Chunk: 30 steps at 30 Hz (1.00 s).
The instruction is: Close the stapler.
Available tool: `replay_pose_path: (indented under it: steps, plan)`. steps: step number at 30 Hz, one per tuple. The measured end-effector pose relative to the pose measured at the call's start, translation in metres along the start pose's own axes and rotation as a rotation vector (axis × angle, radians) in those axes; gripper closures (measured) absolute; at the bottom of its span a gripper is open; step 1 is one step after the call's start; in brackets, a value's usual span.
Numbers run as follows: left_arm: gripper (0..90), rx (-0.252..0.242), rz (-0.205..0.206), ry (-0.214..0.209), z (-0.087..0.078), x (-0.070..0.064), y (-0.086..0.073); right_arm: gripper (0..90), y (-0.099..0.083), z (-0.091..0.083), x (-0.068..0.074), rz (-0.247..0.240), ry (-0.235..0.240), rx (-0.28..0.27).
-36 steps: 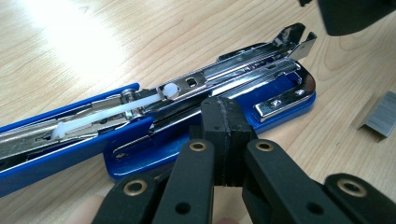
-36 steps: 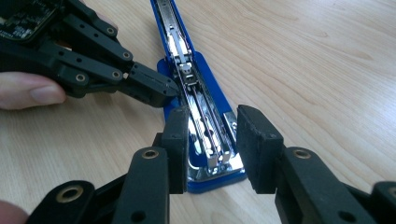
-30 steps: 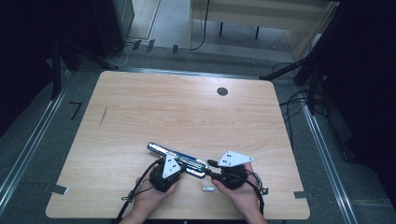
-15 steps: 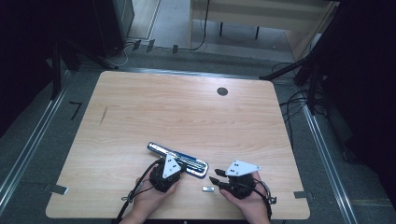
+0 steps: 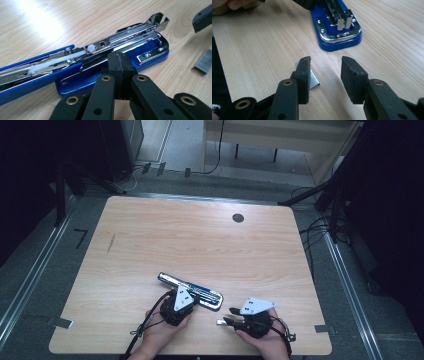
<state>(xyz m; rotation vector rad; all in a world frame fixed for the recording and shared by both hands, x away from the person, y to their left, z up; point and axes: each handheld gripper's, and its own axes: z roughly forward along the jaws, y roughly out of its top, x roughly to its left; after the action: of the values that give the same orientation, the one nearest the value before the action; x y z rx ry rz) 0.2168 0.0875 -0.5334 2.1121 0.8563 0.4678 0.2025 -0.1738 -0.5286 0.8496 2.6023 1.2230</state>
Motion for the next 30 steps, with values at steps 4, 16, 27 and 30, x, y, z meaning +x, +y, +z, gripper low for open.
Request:
replay_pose_path:
  steps: [4, 16, 27, 30]
  plan:
    - [90.0, 0.000, 0.001, 0.001, 0.000, 0.000, 0.000, 60.9, -0.001, 0.003, 0.002, -0.021, 0.012, 0.013]
    - [90.0, 0.002, 0.004, 0.001, 0.000, 0.000, 0.000, 63.2, -0.002, 0.012, 0.009, -0.096, 0.032, 0.054]
    - [90.0, 0.000, 0.006, 0.002, 0.000, 0.000, 0.000, 77.4, -0.002, 0.012, 0.011, -0.124, 0.038, 0.047]
    - [90.0, 0.001, 0.005, 0.002, -0.001, 0.000, -0.001, 79.0, -0.001, 0.014, 0.013, -0.139, 0.052, 0.050]
